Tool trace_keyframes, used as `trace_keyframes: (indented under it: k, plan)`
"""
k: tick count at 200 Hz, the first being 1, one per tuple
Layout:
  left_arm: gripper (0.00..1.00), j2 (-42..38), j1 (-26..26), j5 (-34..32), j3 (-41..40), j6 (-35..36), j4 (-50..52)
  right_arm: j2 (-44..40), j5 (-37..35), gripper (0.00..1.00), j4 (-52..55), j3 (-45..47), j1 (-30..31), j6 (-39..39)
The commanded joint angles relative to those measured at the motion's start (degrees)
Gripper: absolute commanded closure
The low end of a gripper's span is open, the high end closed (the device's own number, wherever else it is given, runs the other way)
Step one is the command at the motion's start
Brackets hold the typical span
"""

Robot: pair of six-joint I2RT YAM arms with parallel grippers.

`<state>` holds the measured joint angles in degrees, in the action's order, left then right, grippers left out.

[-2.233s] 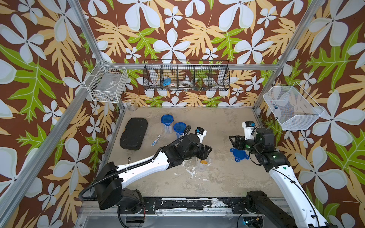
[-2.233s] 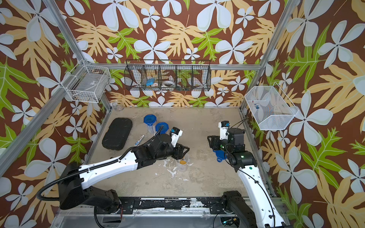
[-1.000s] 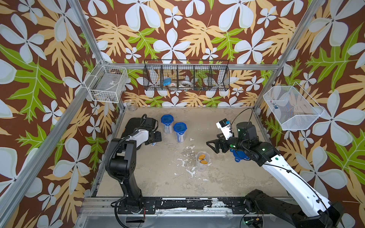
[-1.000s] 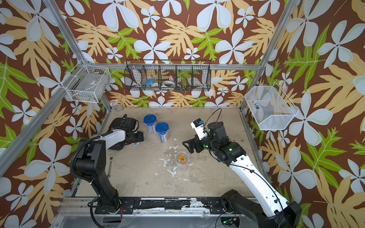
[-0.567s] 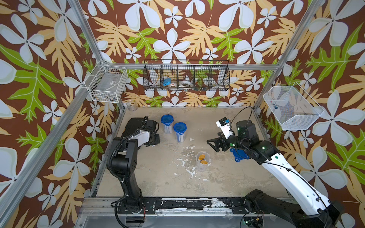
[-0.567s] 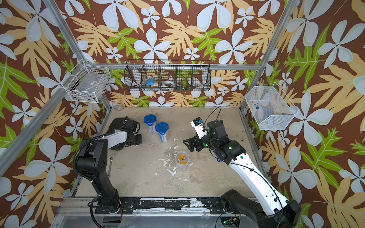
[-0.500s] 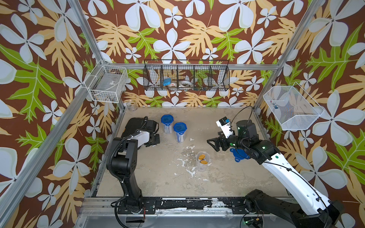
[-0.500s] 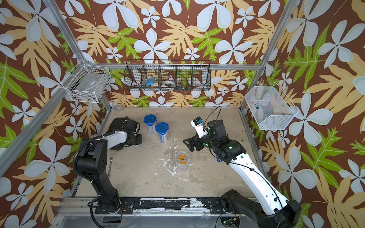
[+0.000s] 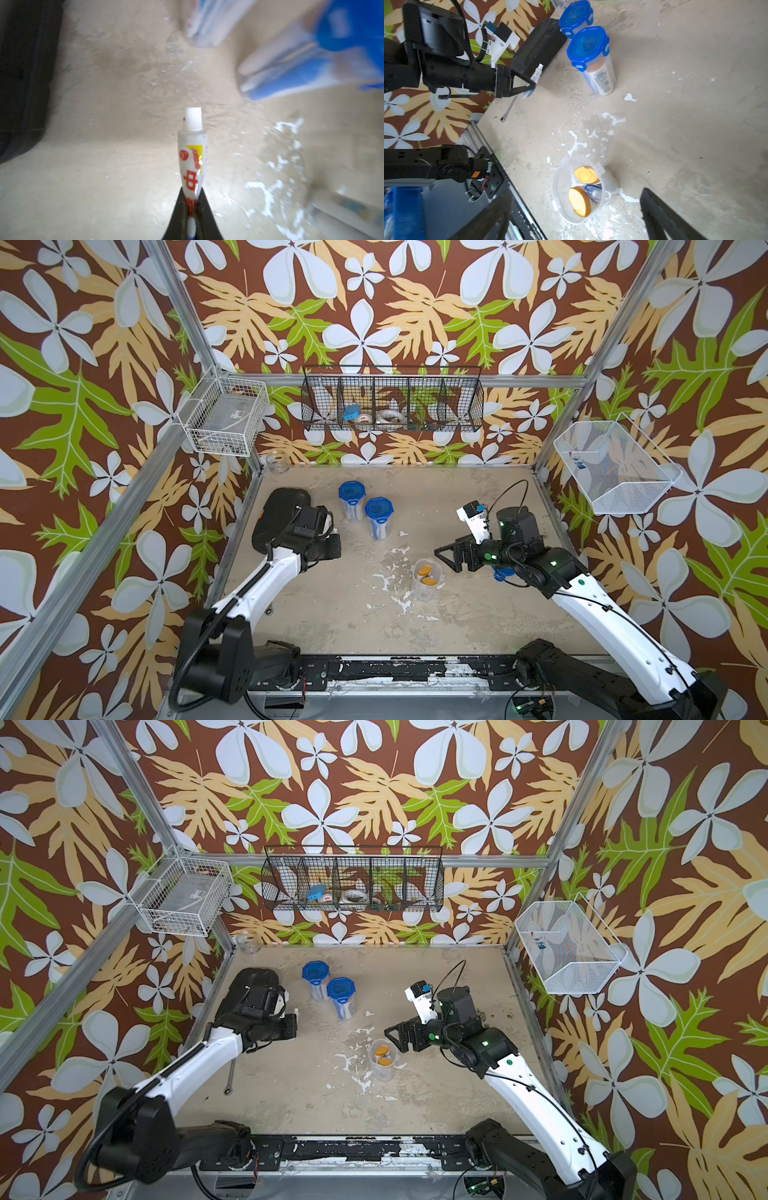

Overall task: Pack away toiletry kits
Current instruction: Pick up the toiletry item from the center of the board, then place the toiletry item into the container.

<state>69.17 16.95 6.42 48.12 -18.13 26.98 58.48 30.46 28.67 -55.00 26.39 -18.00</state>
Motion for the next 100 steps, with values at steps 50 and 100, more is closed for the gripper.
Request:
trace_keyframes:
  k: [50, 100]
  plan:
    - [1.0, -19.65, 20.03, 9.49, -6.57, -10.79, -7.71, 12.52, 18.35, 0.04, -8.47, -5.38, 6.53, -4.59]
    - [1.0, -13.62, 26.73, 11.63, -4.17, -10.02, -12.7, 20.18, 12.04, 0.04, -10.06, -7.3, 13.6, -7.09]
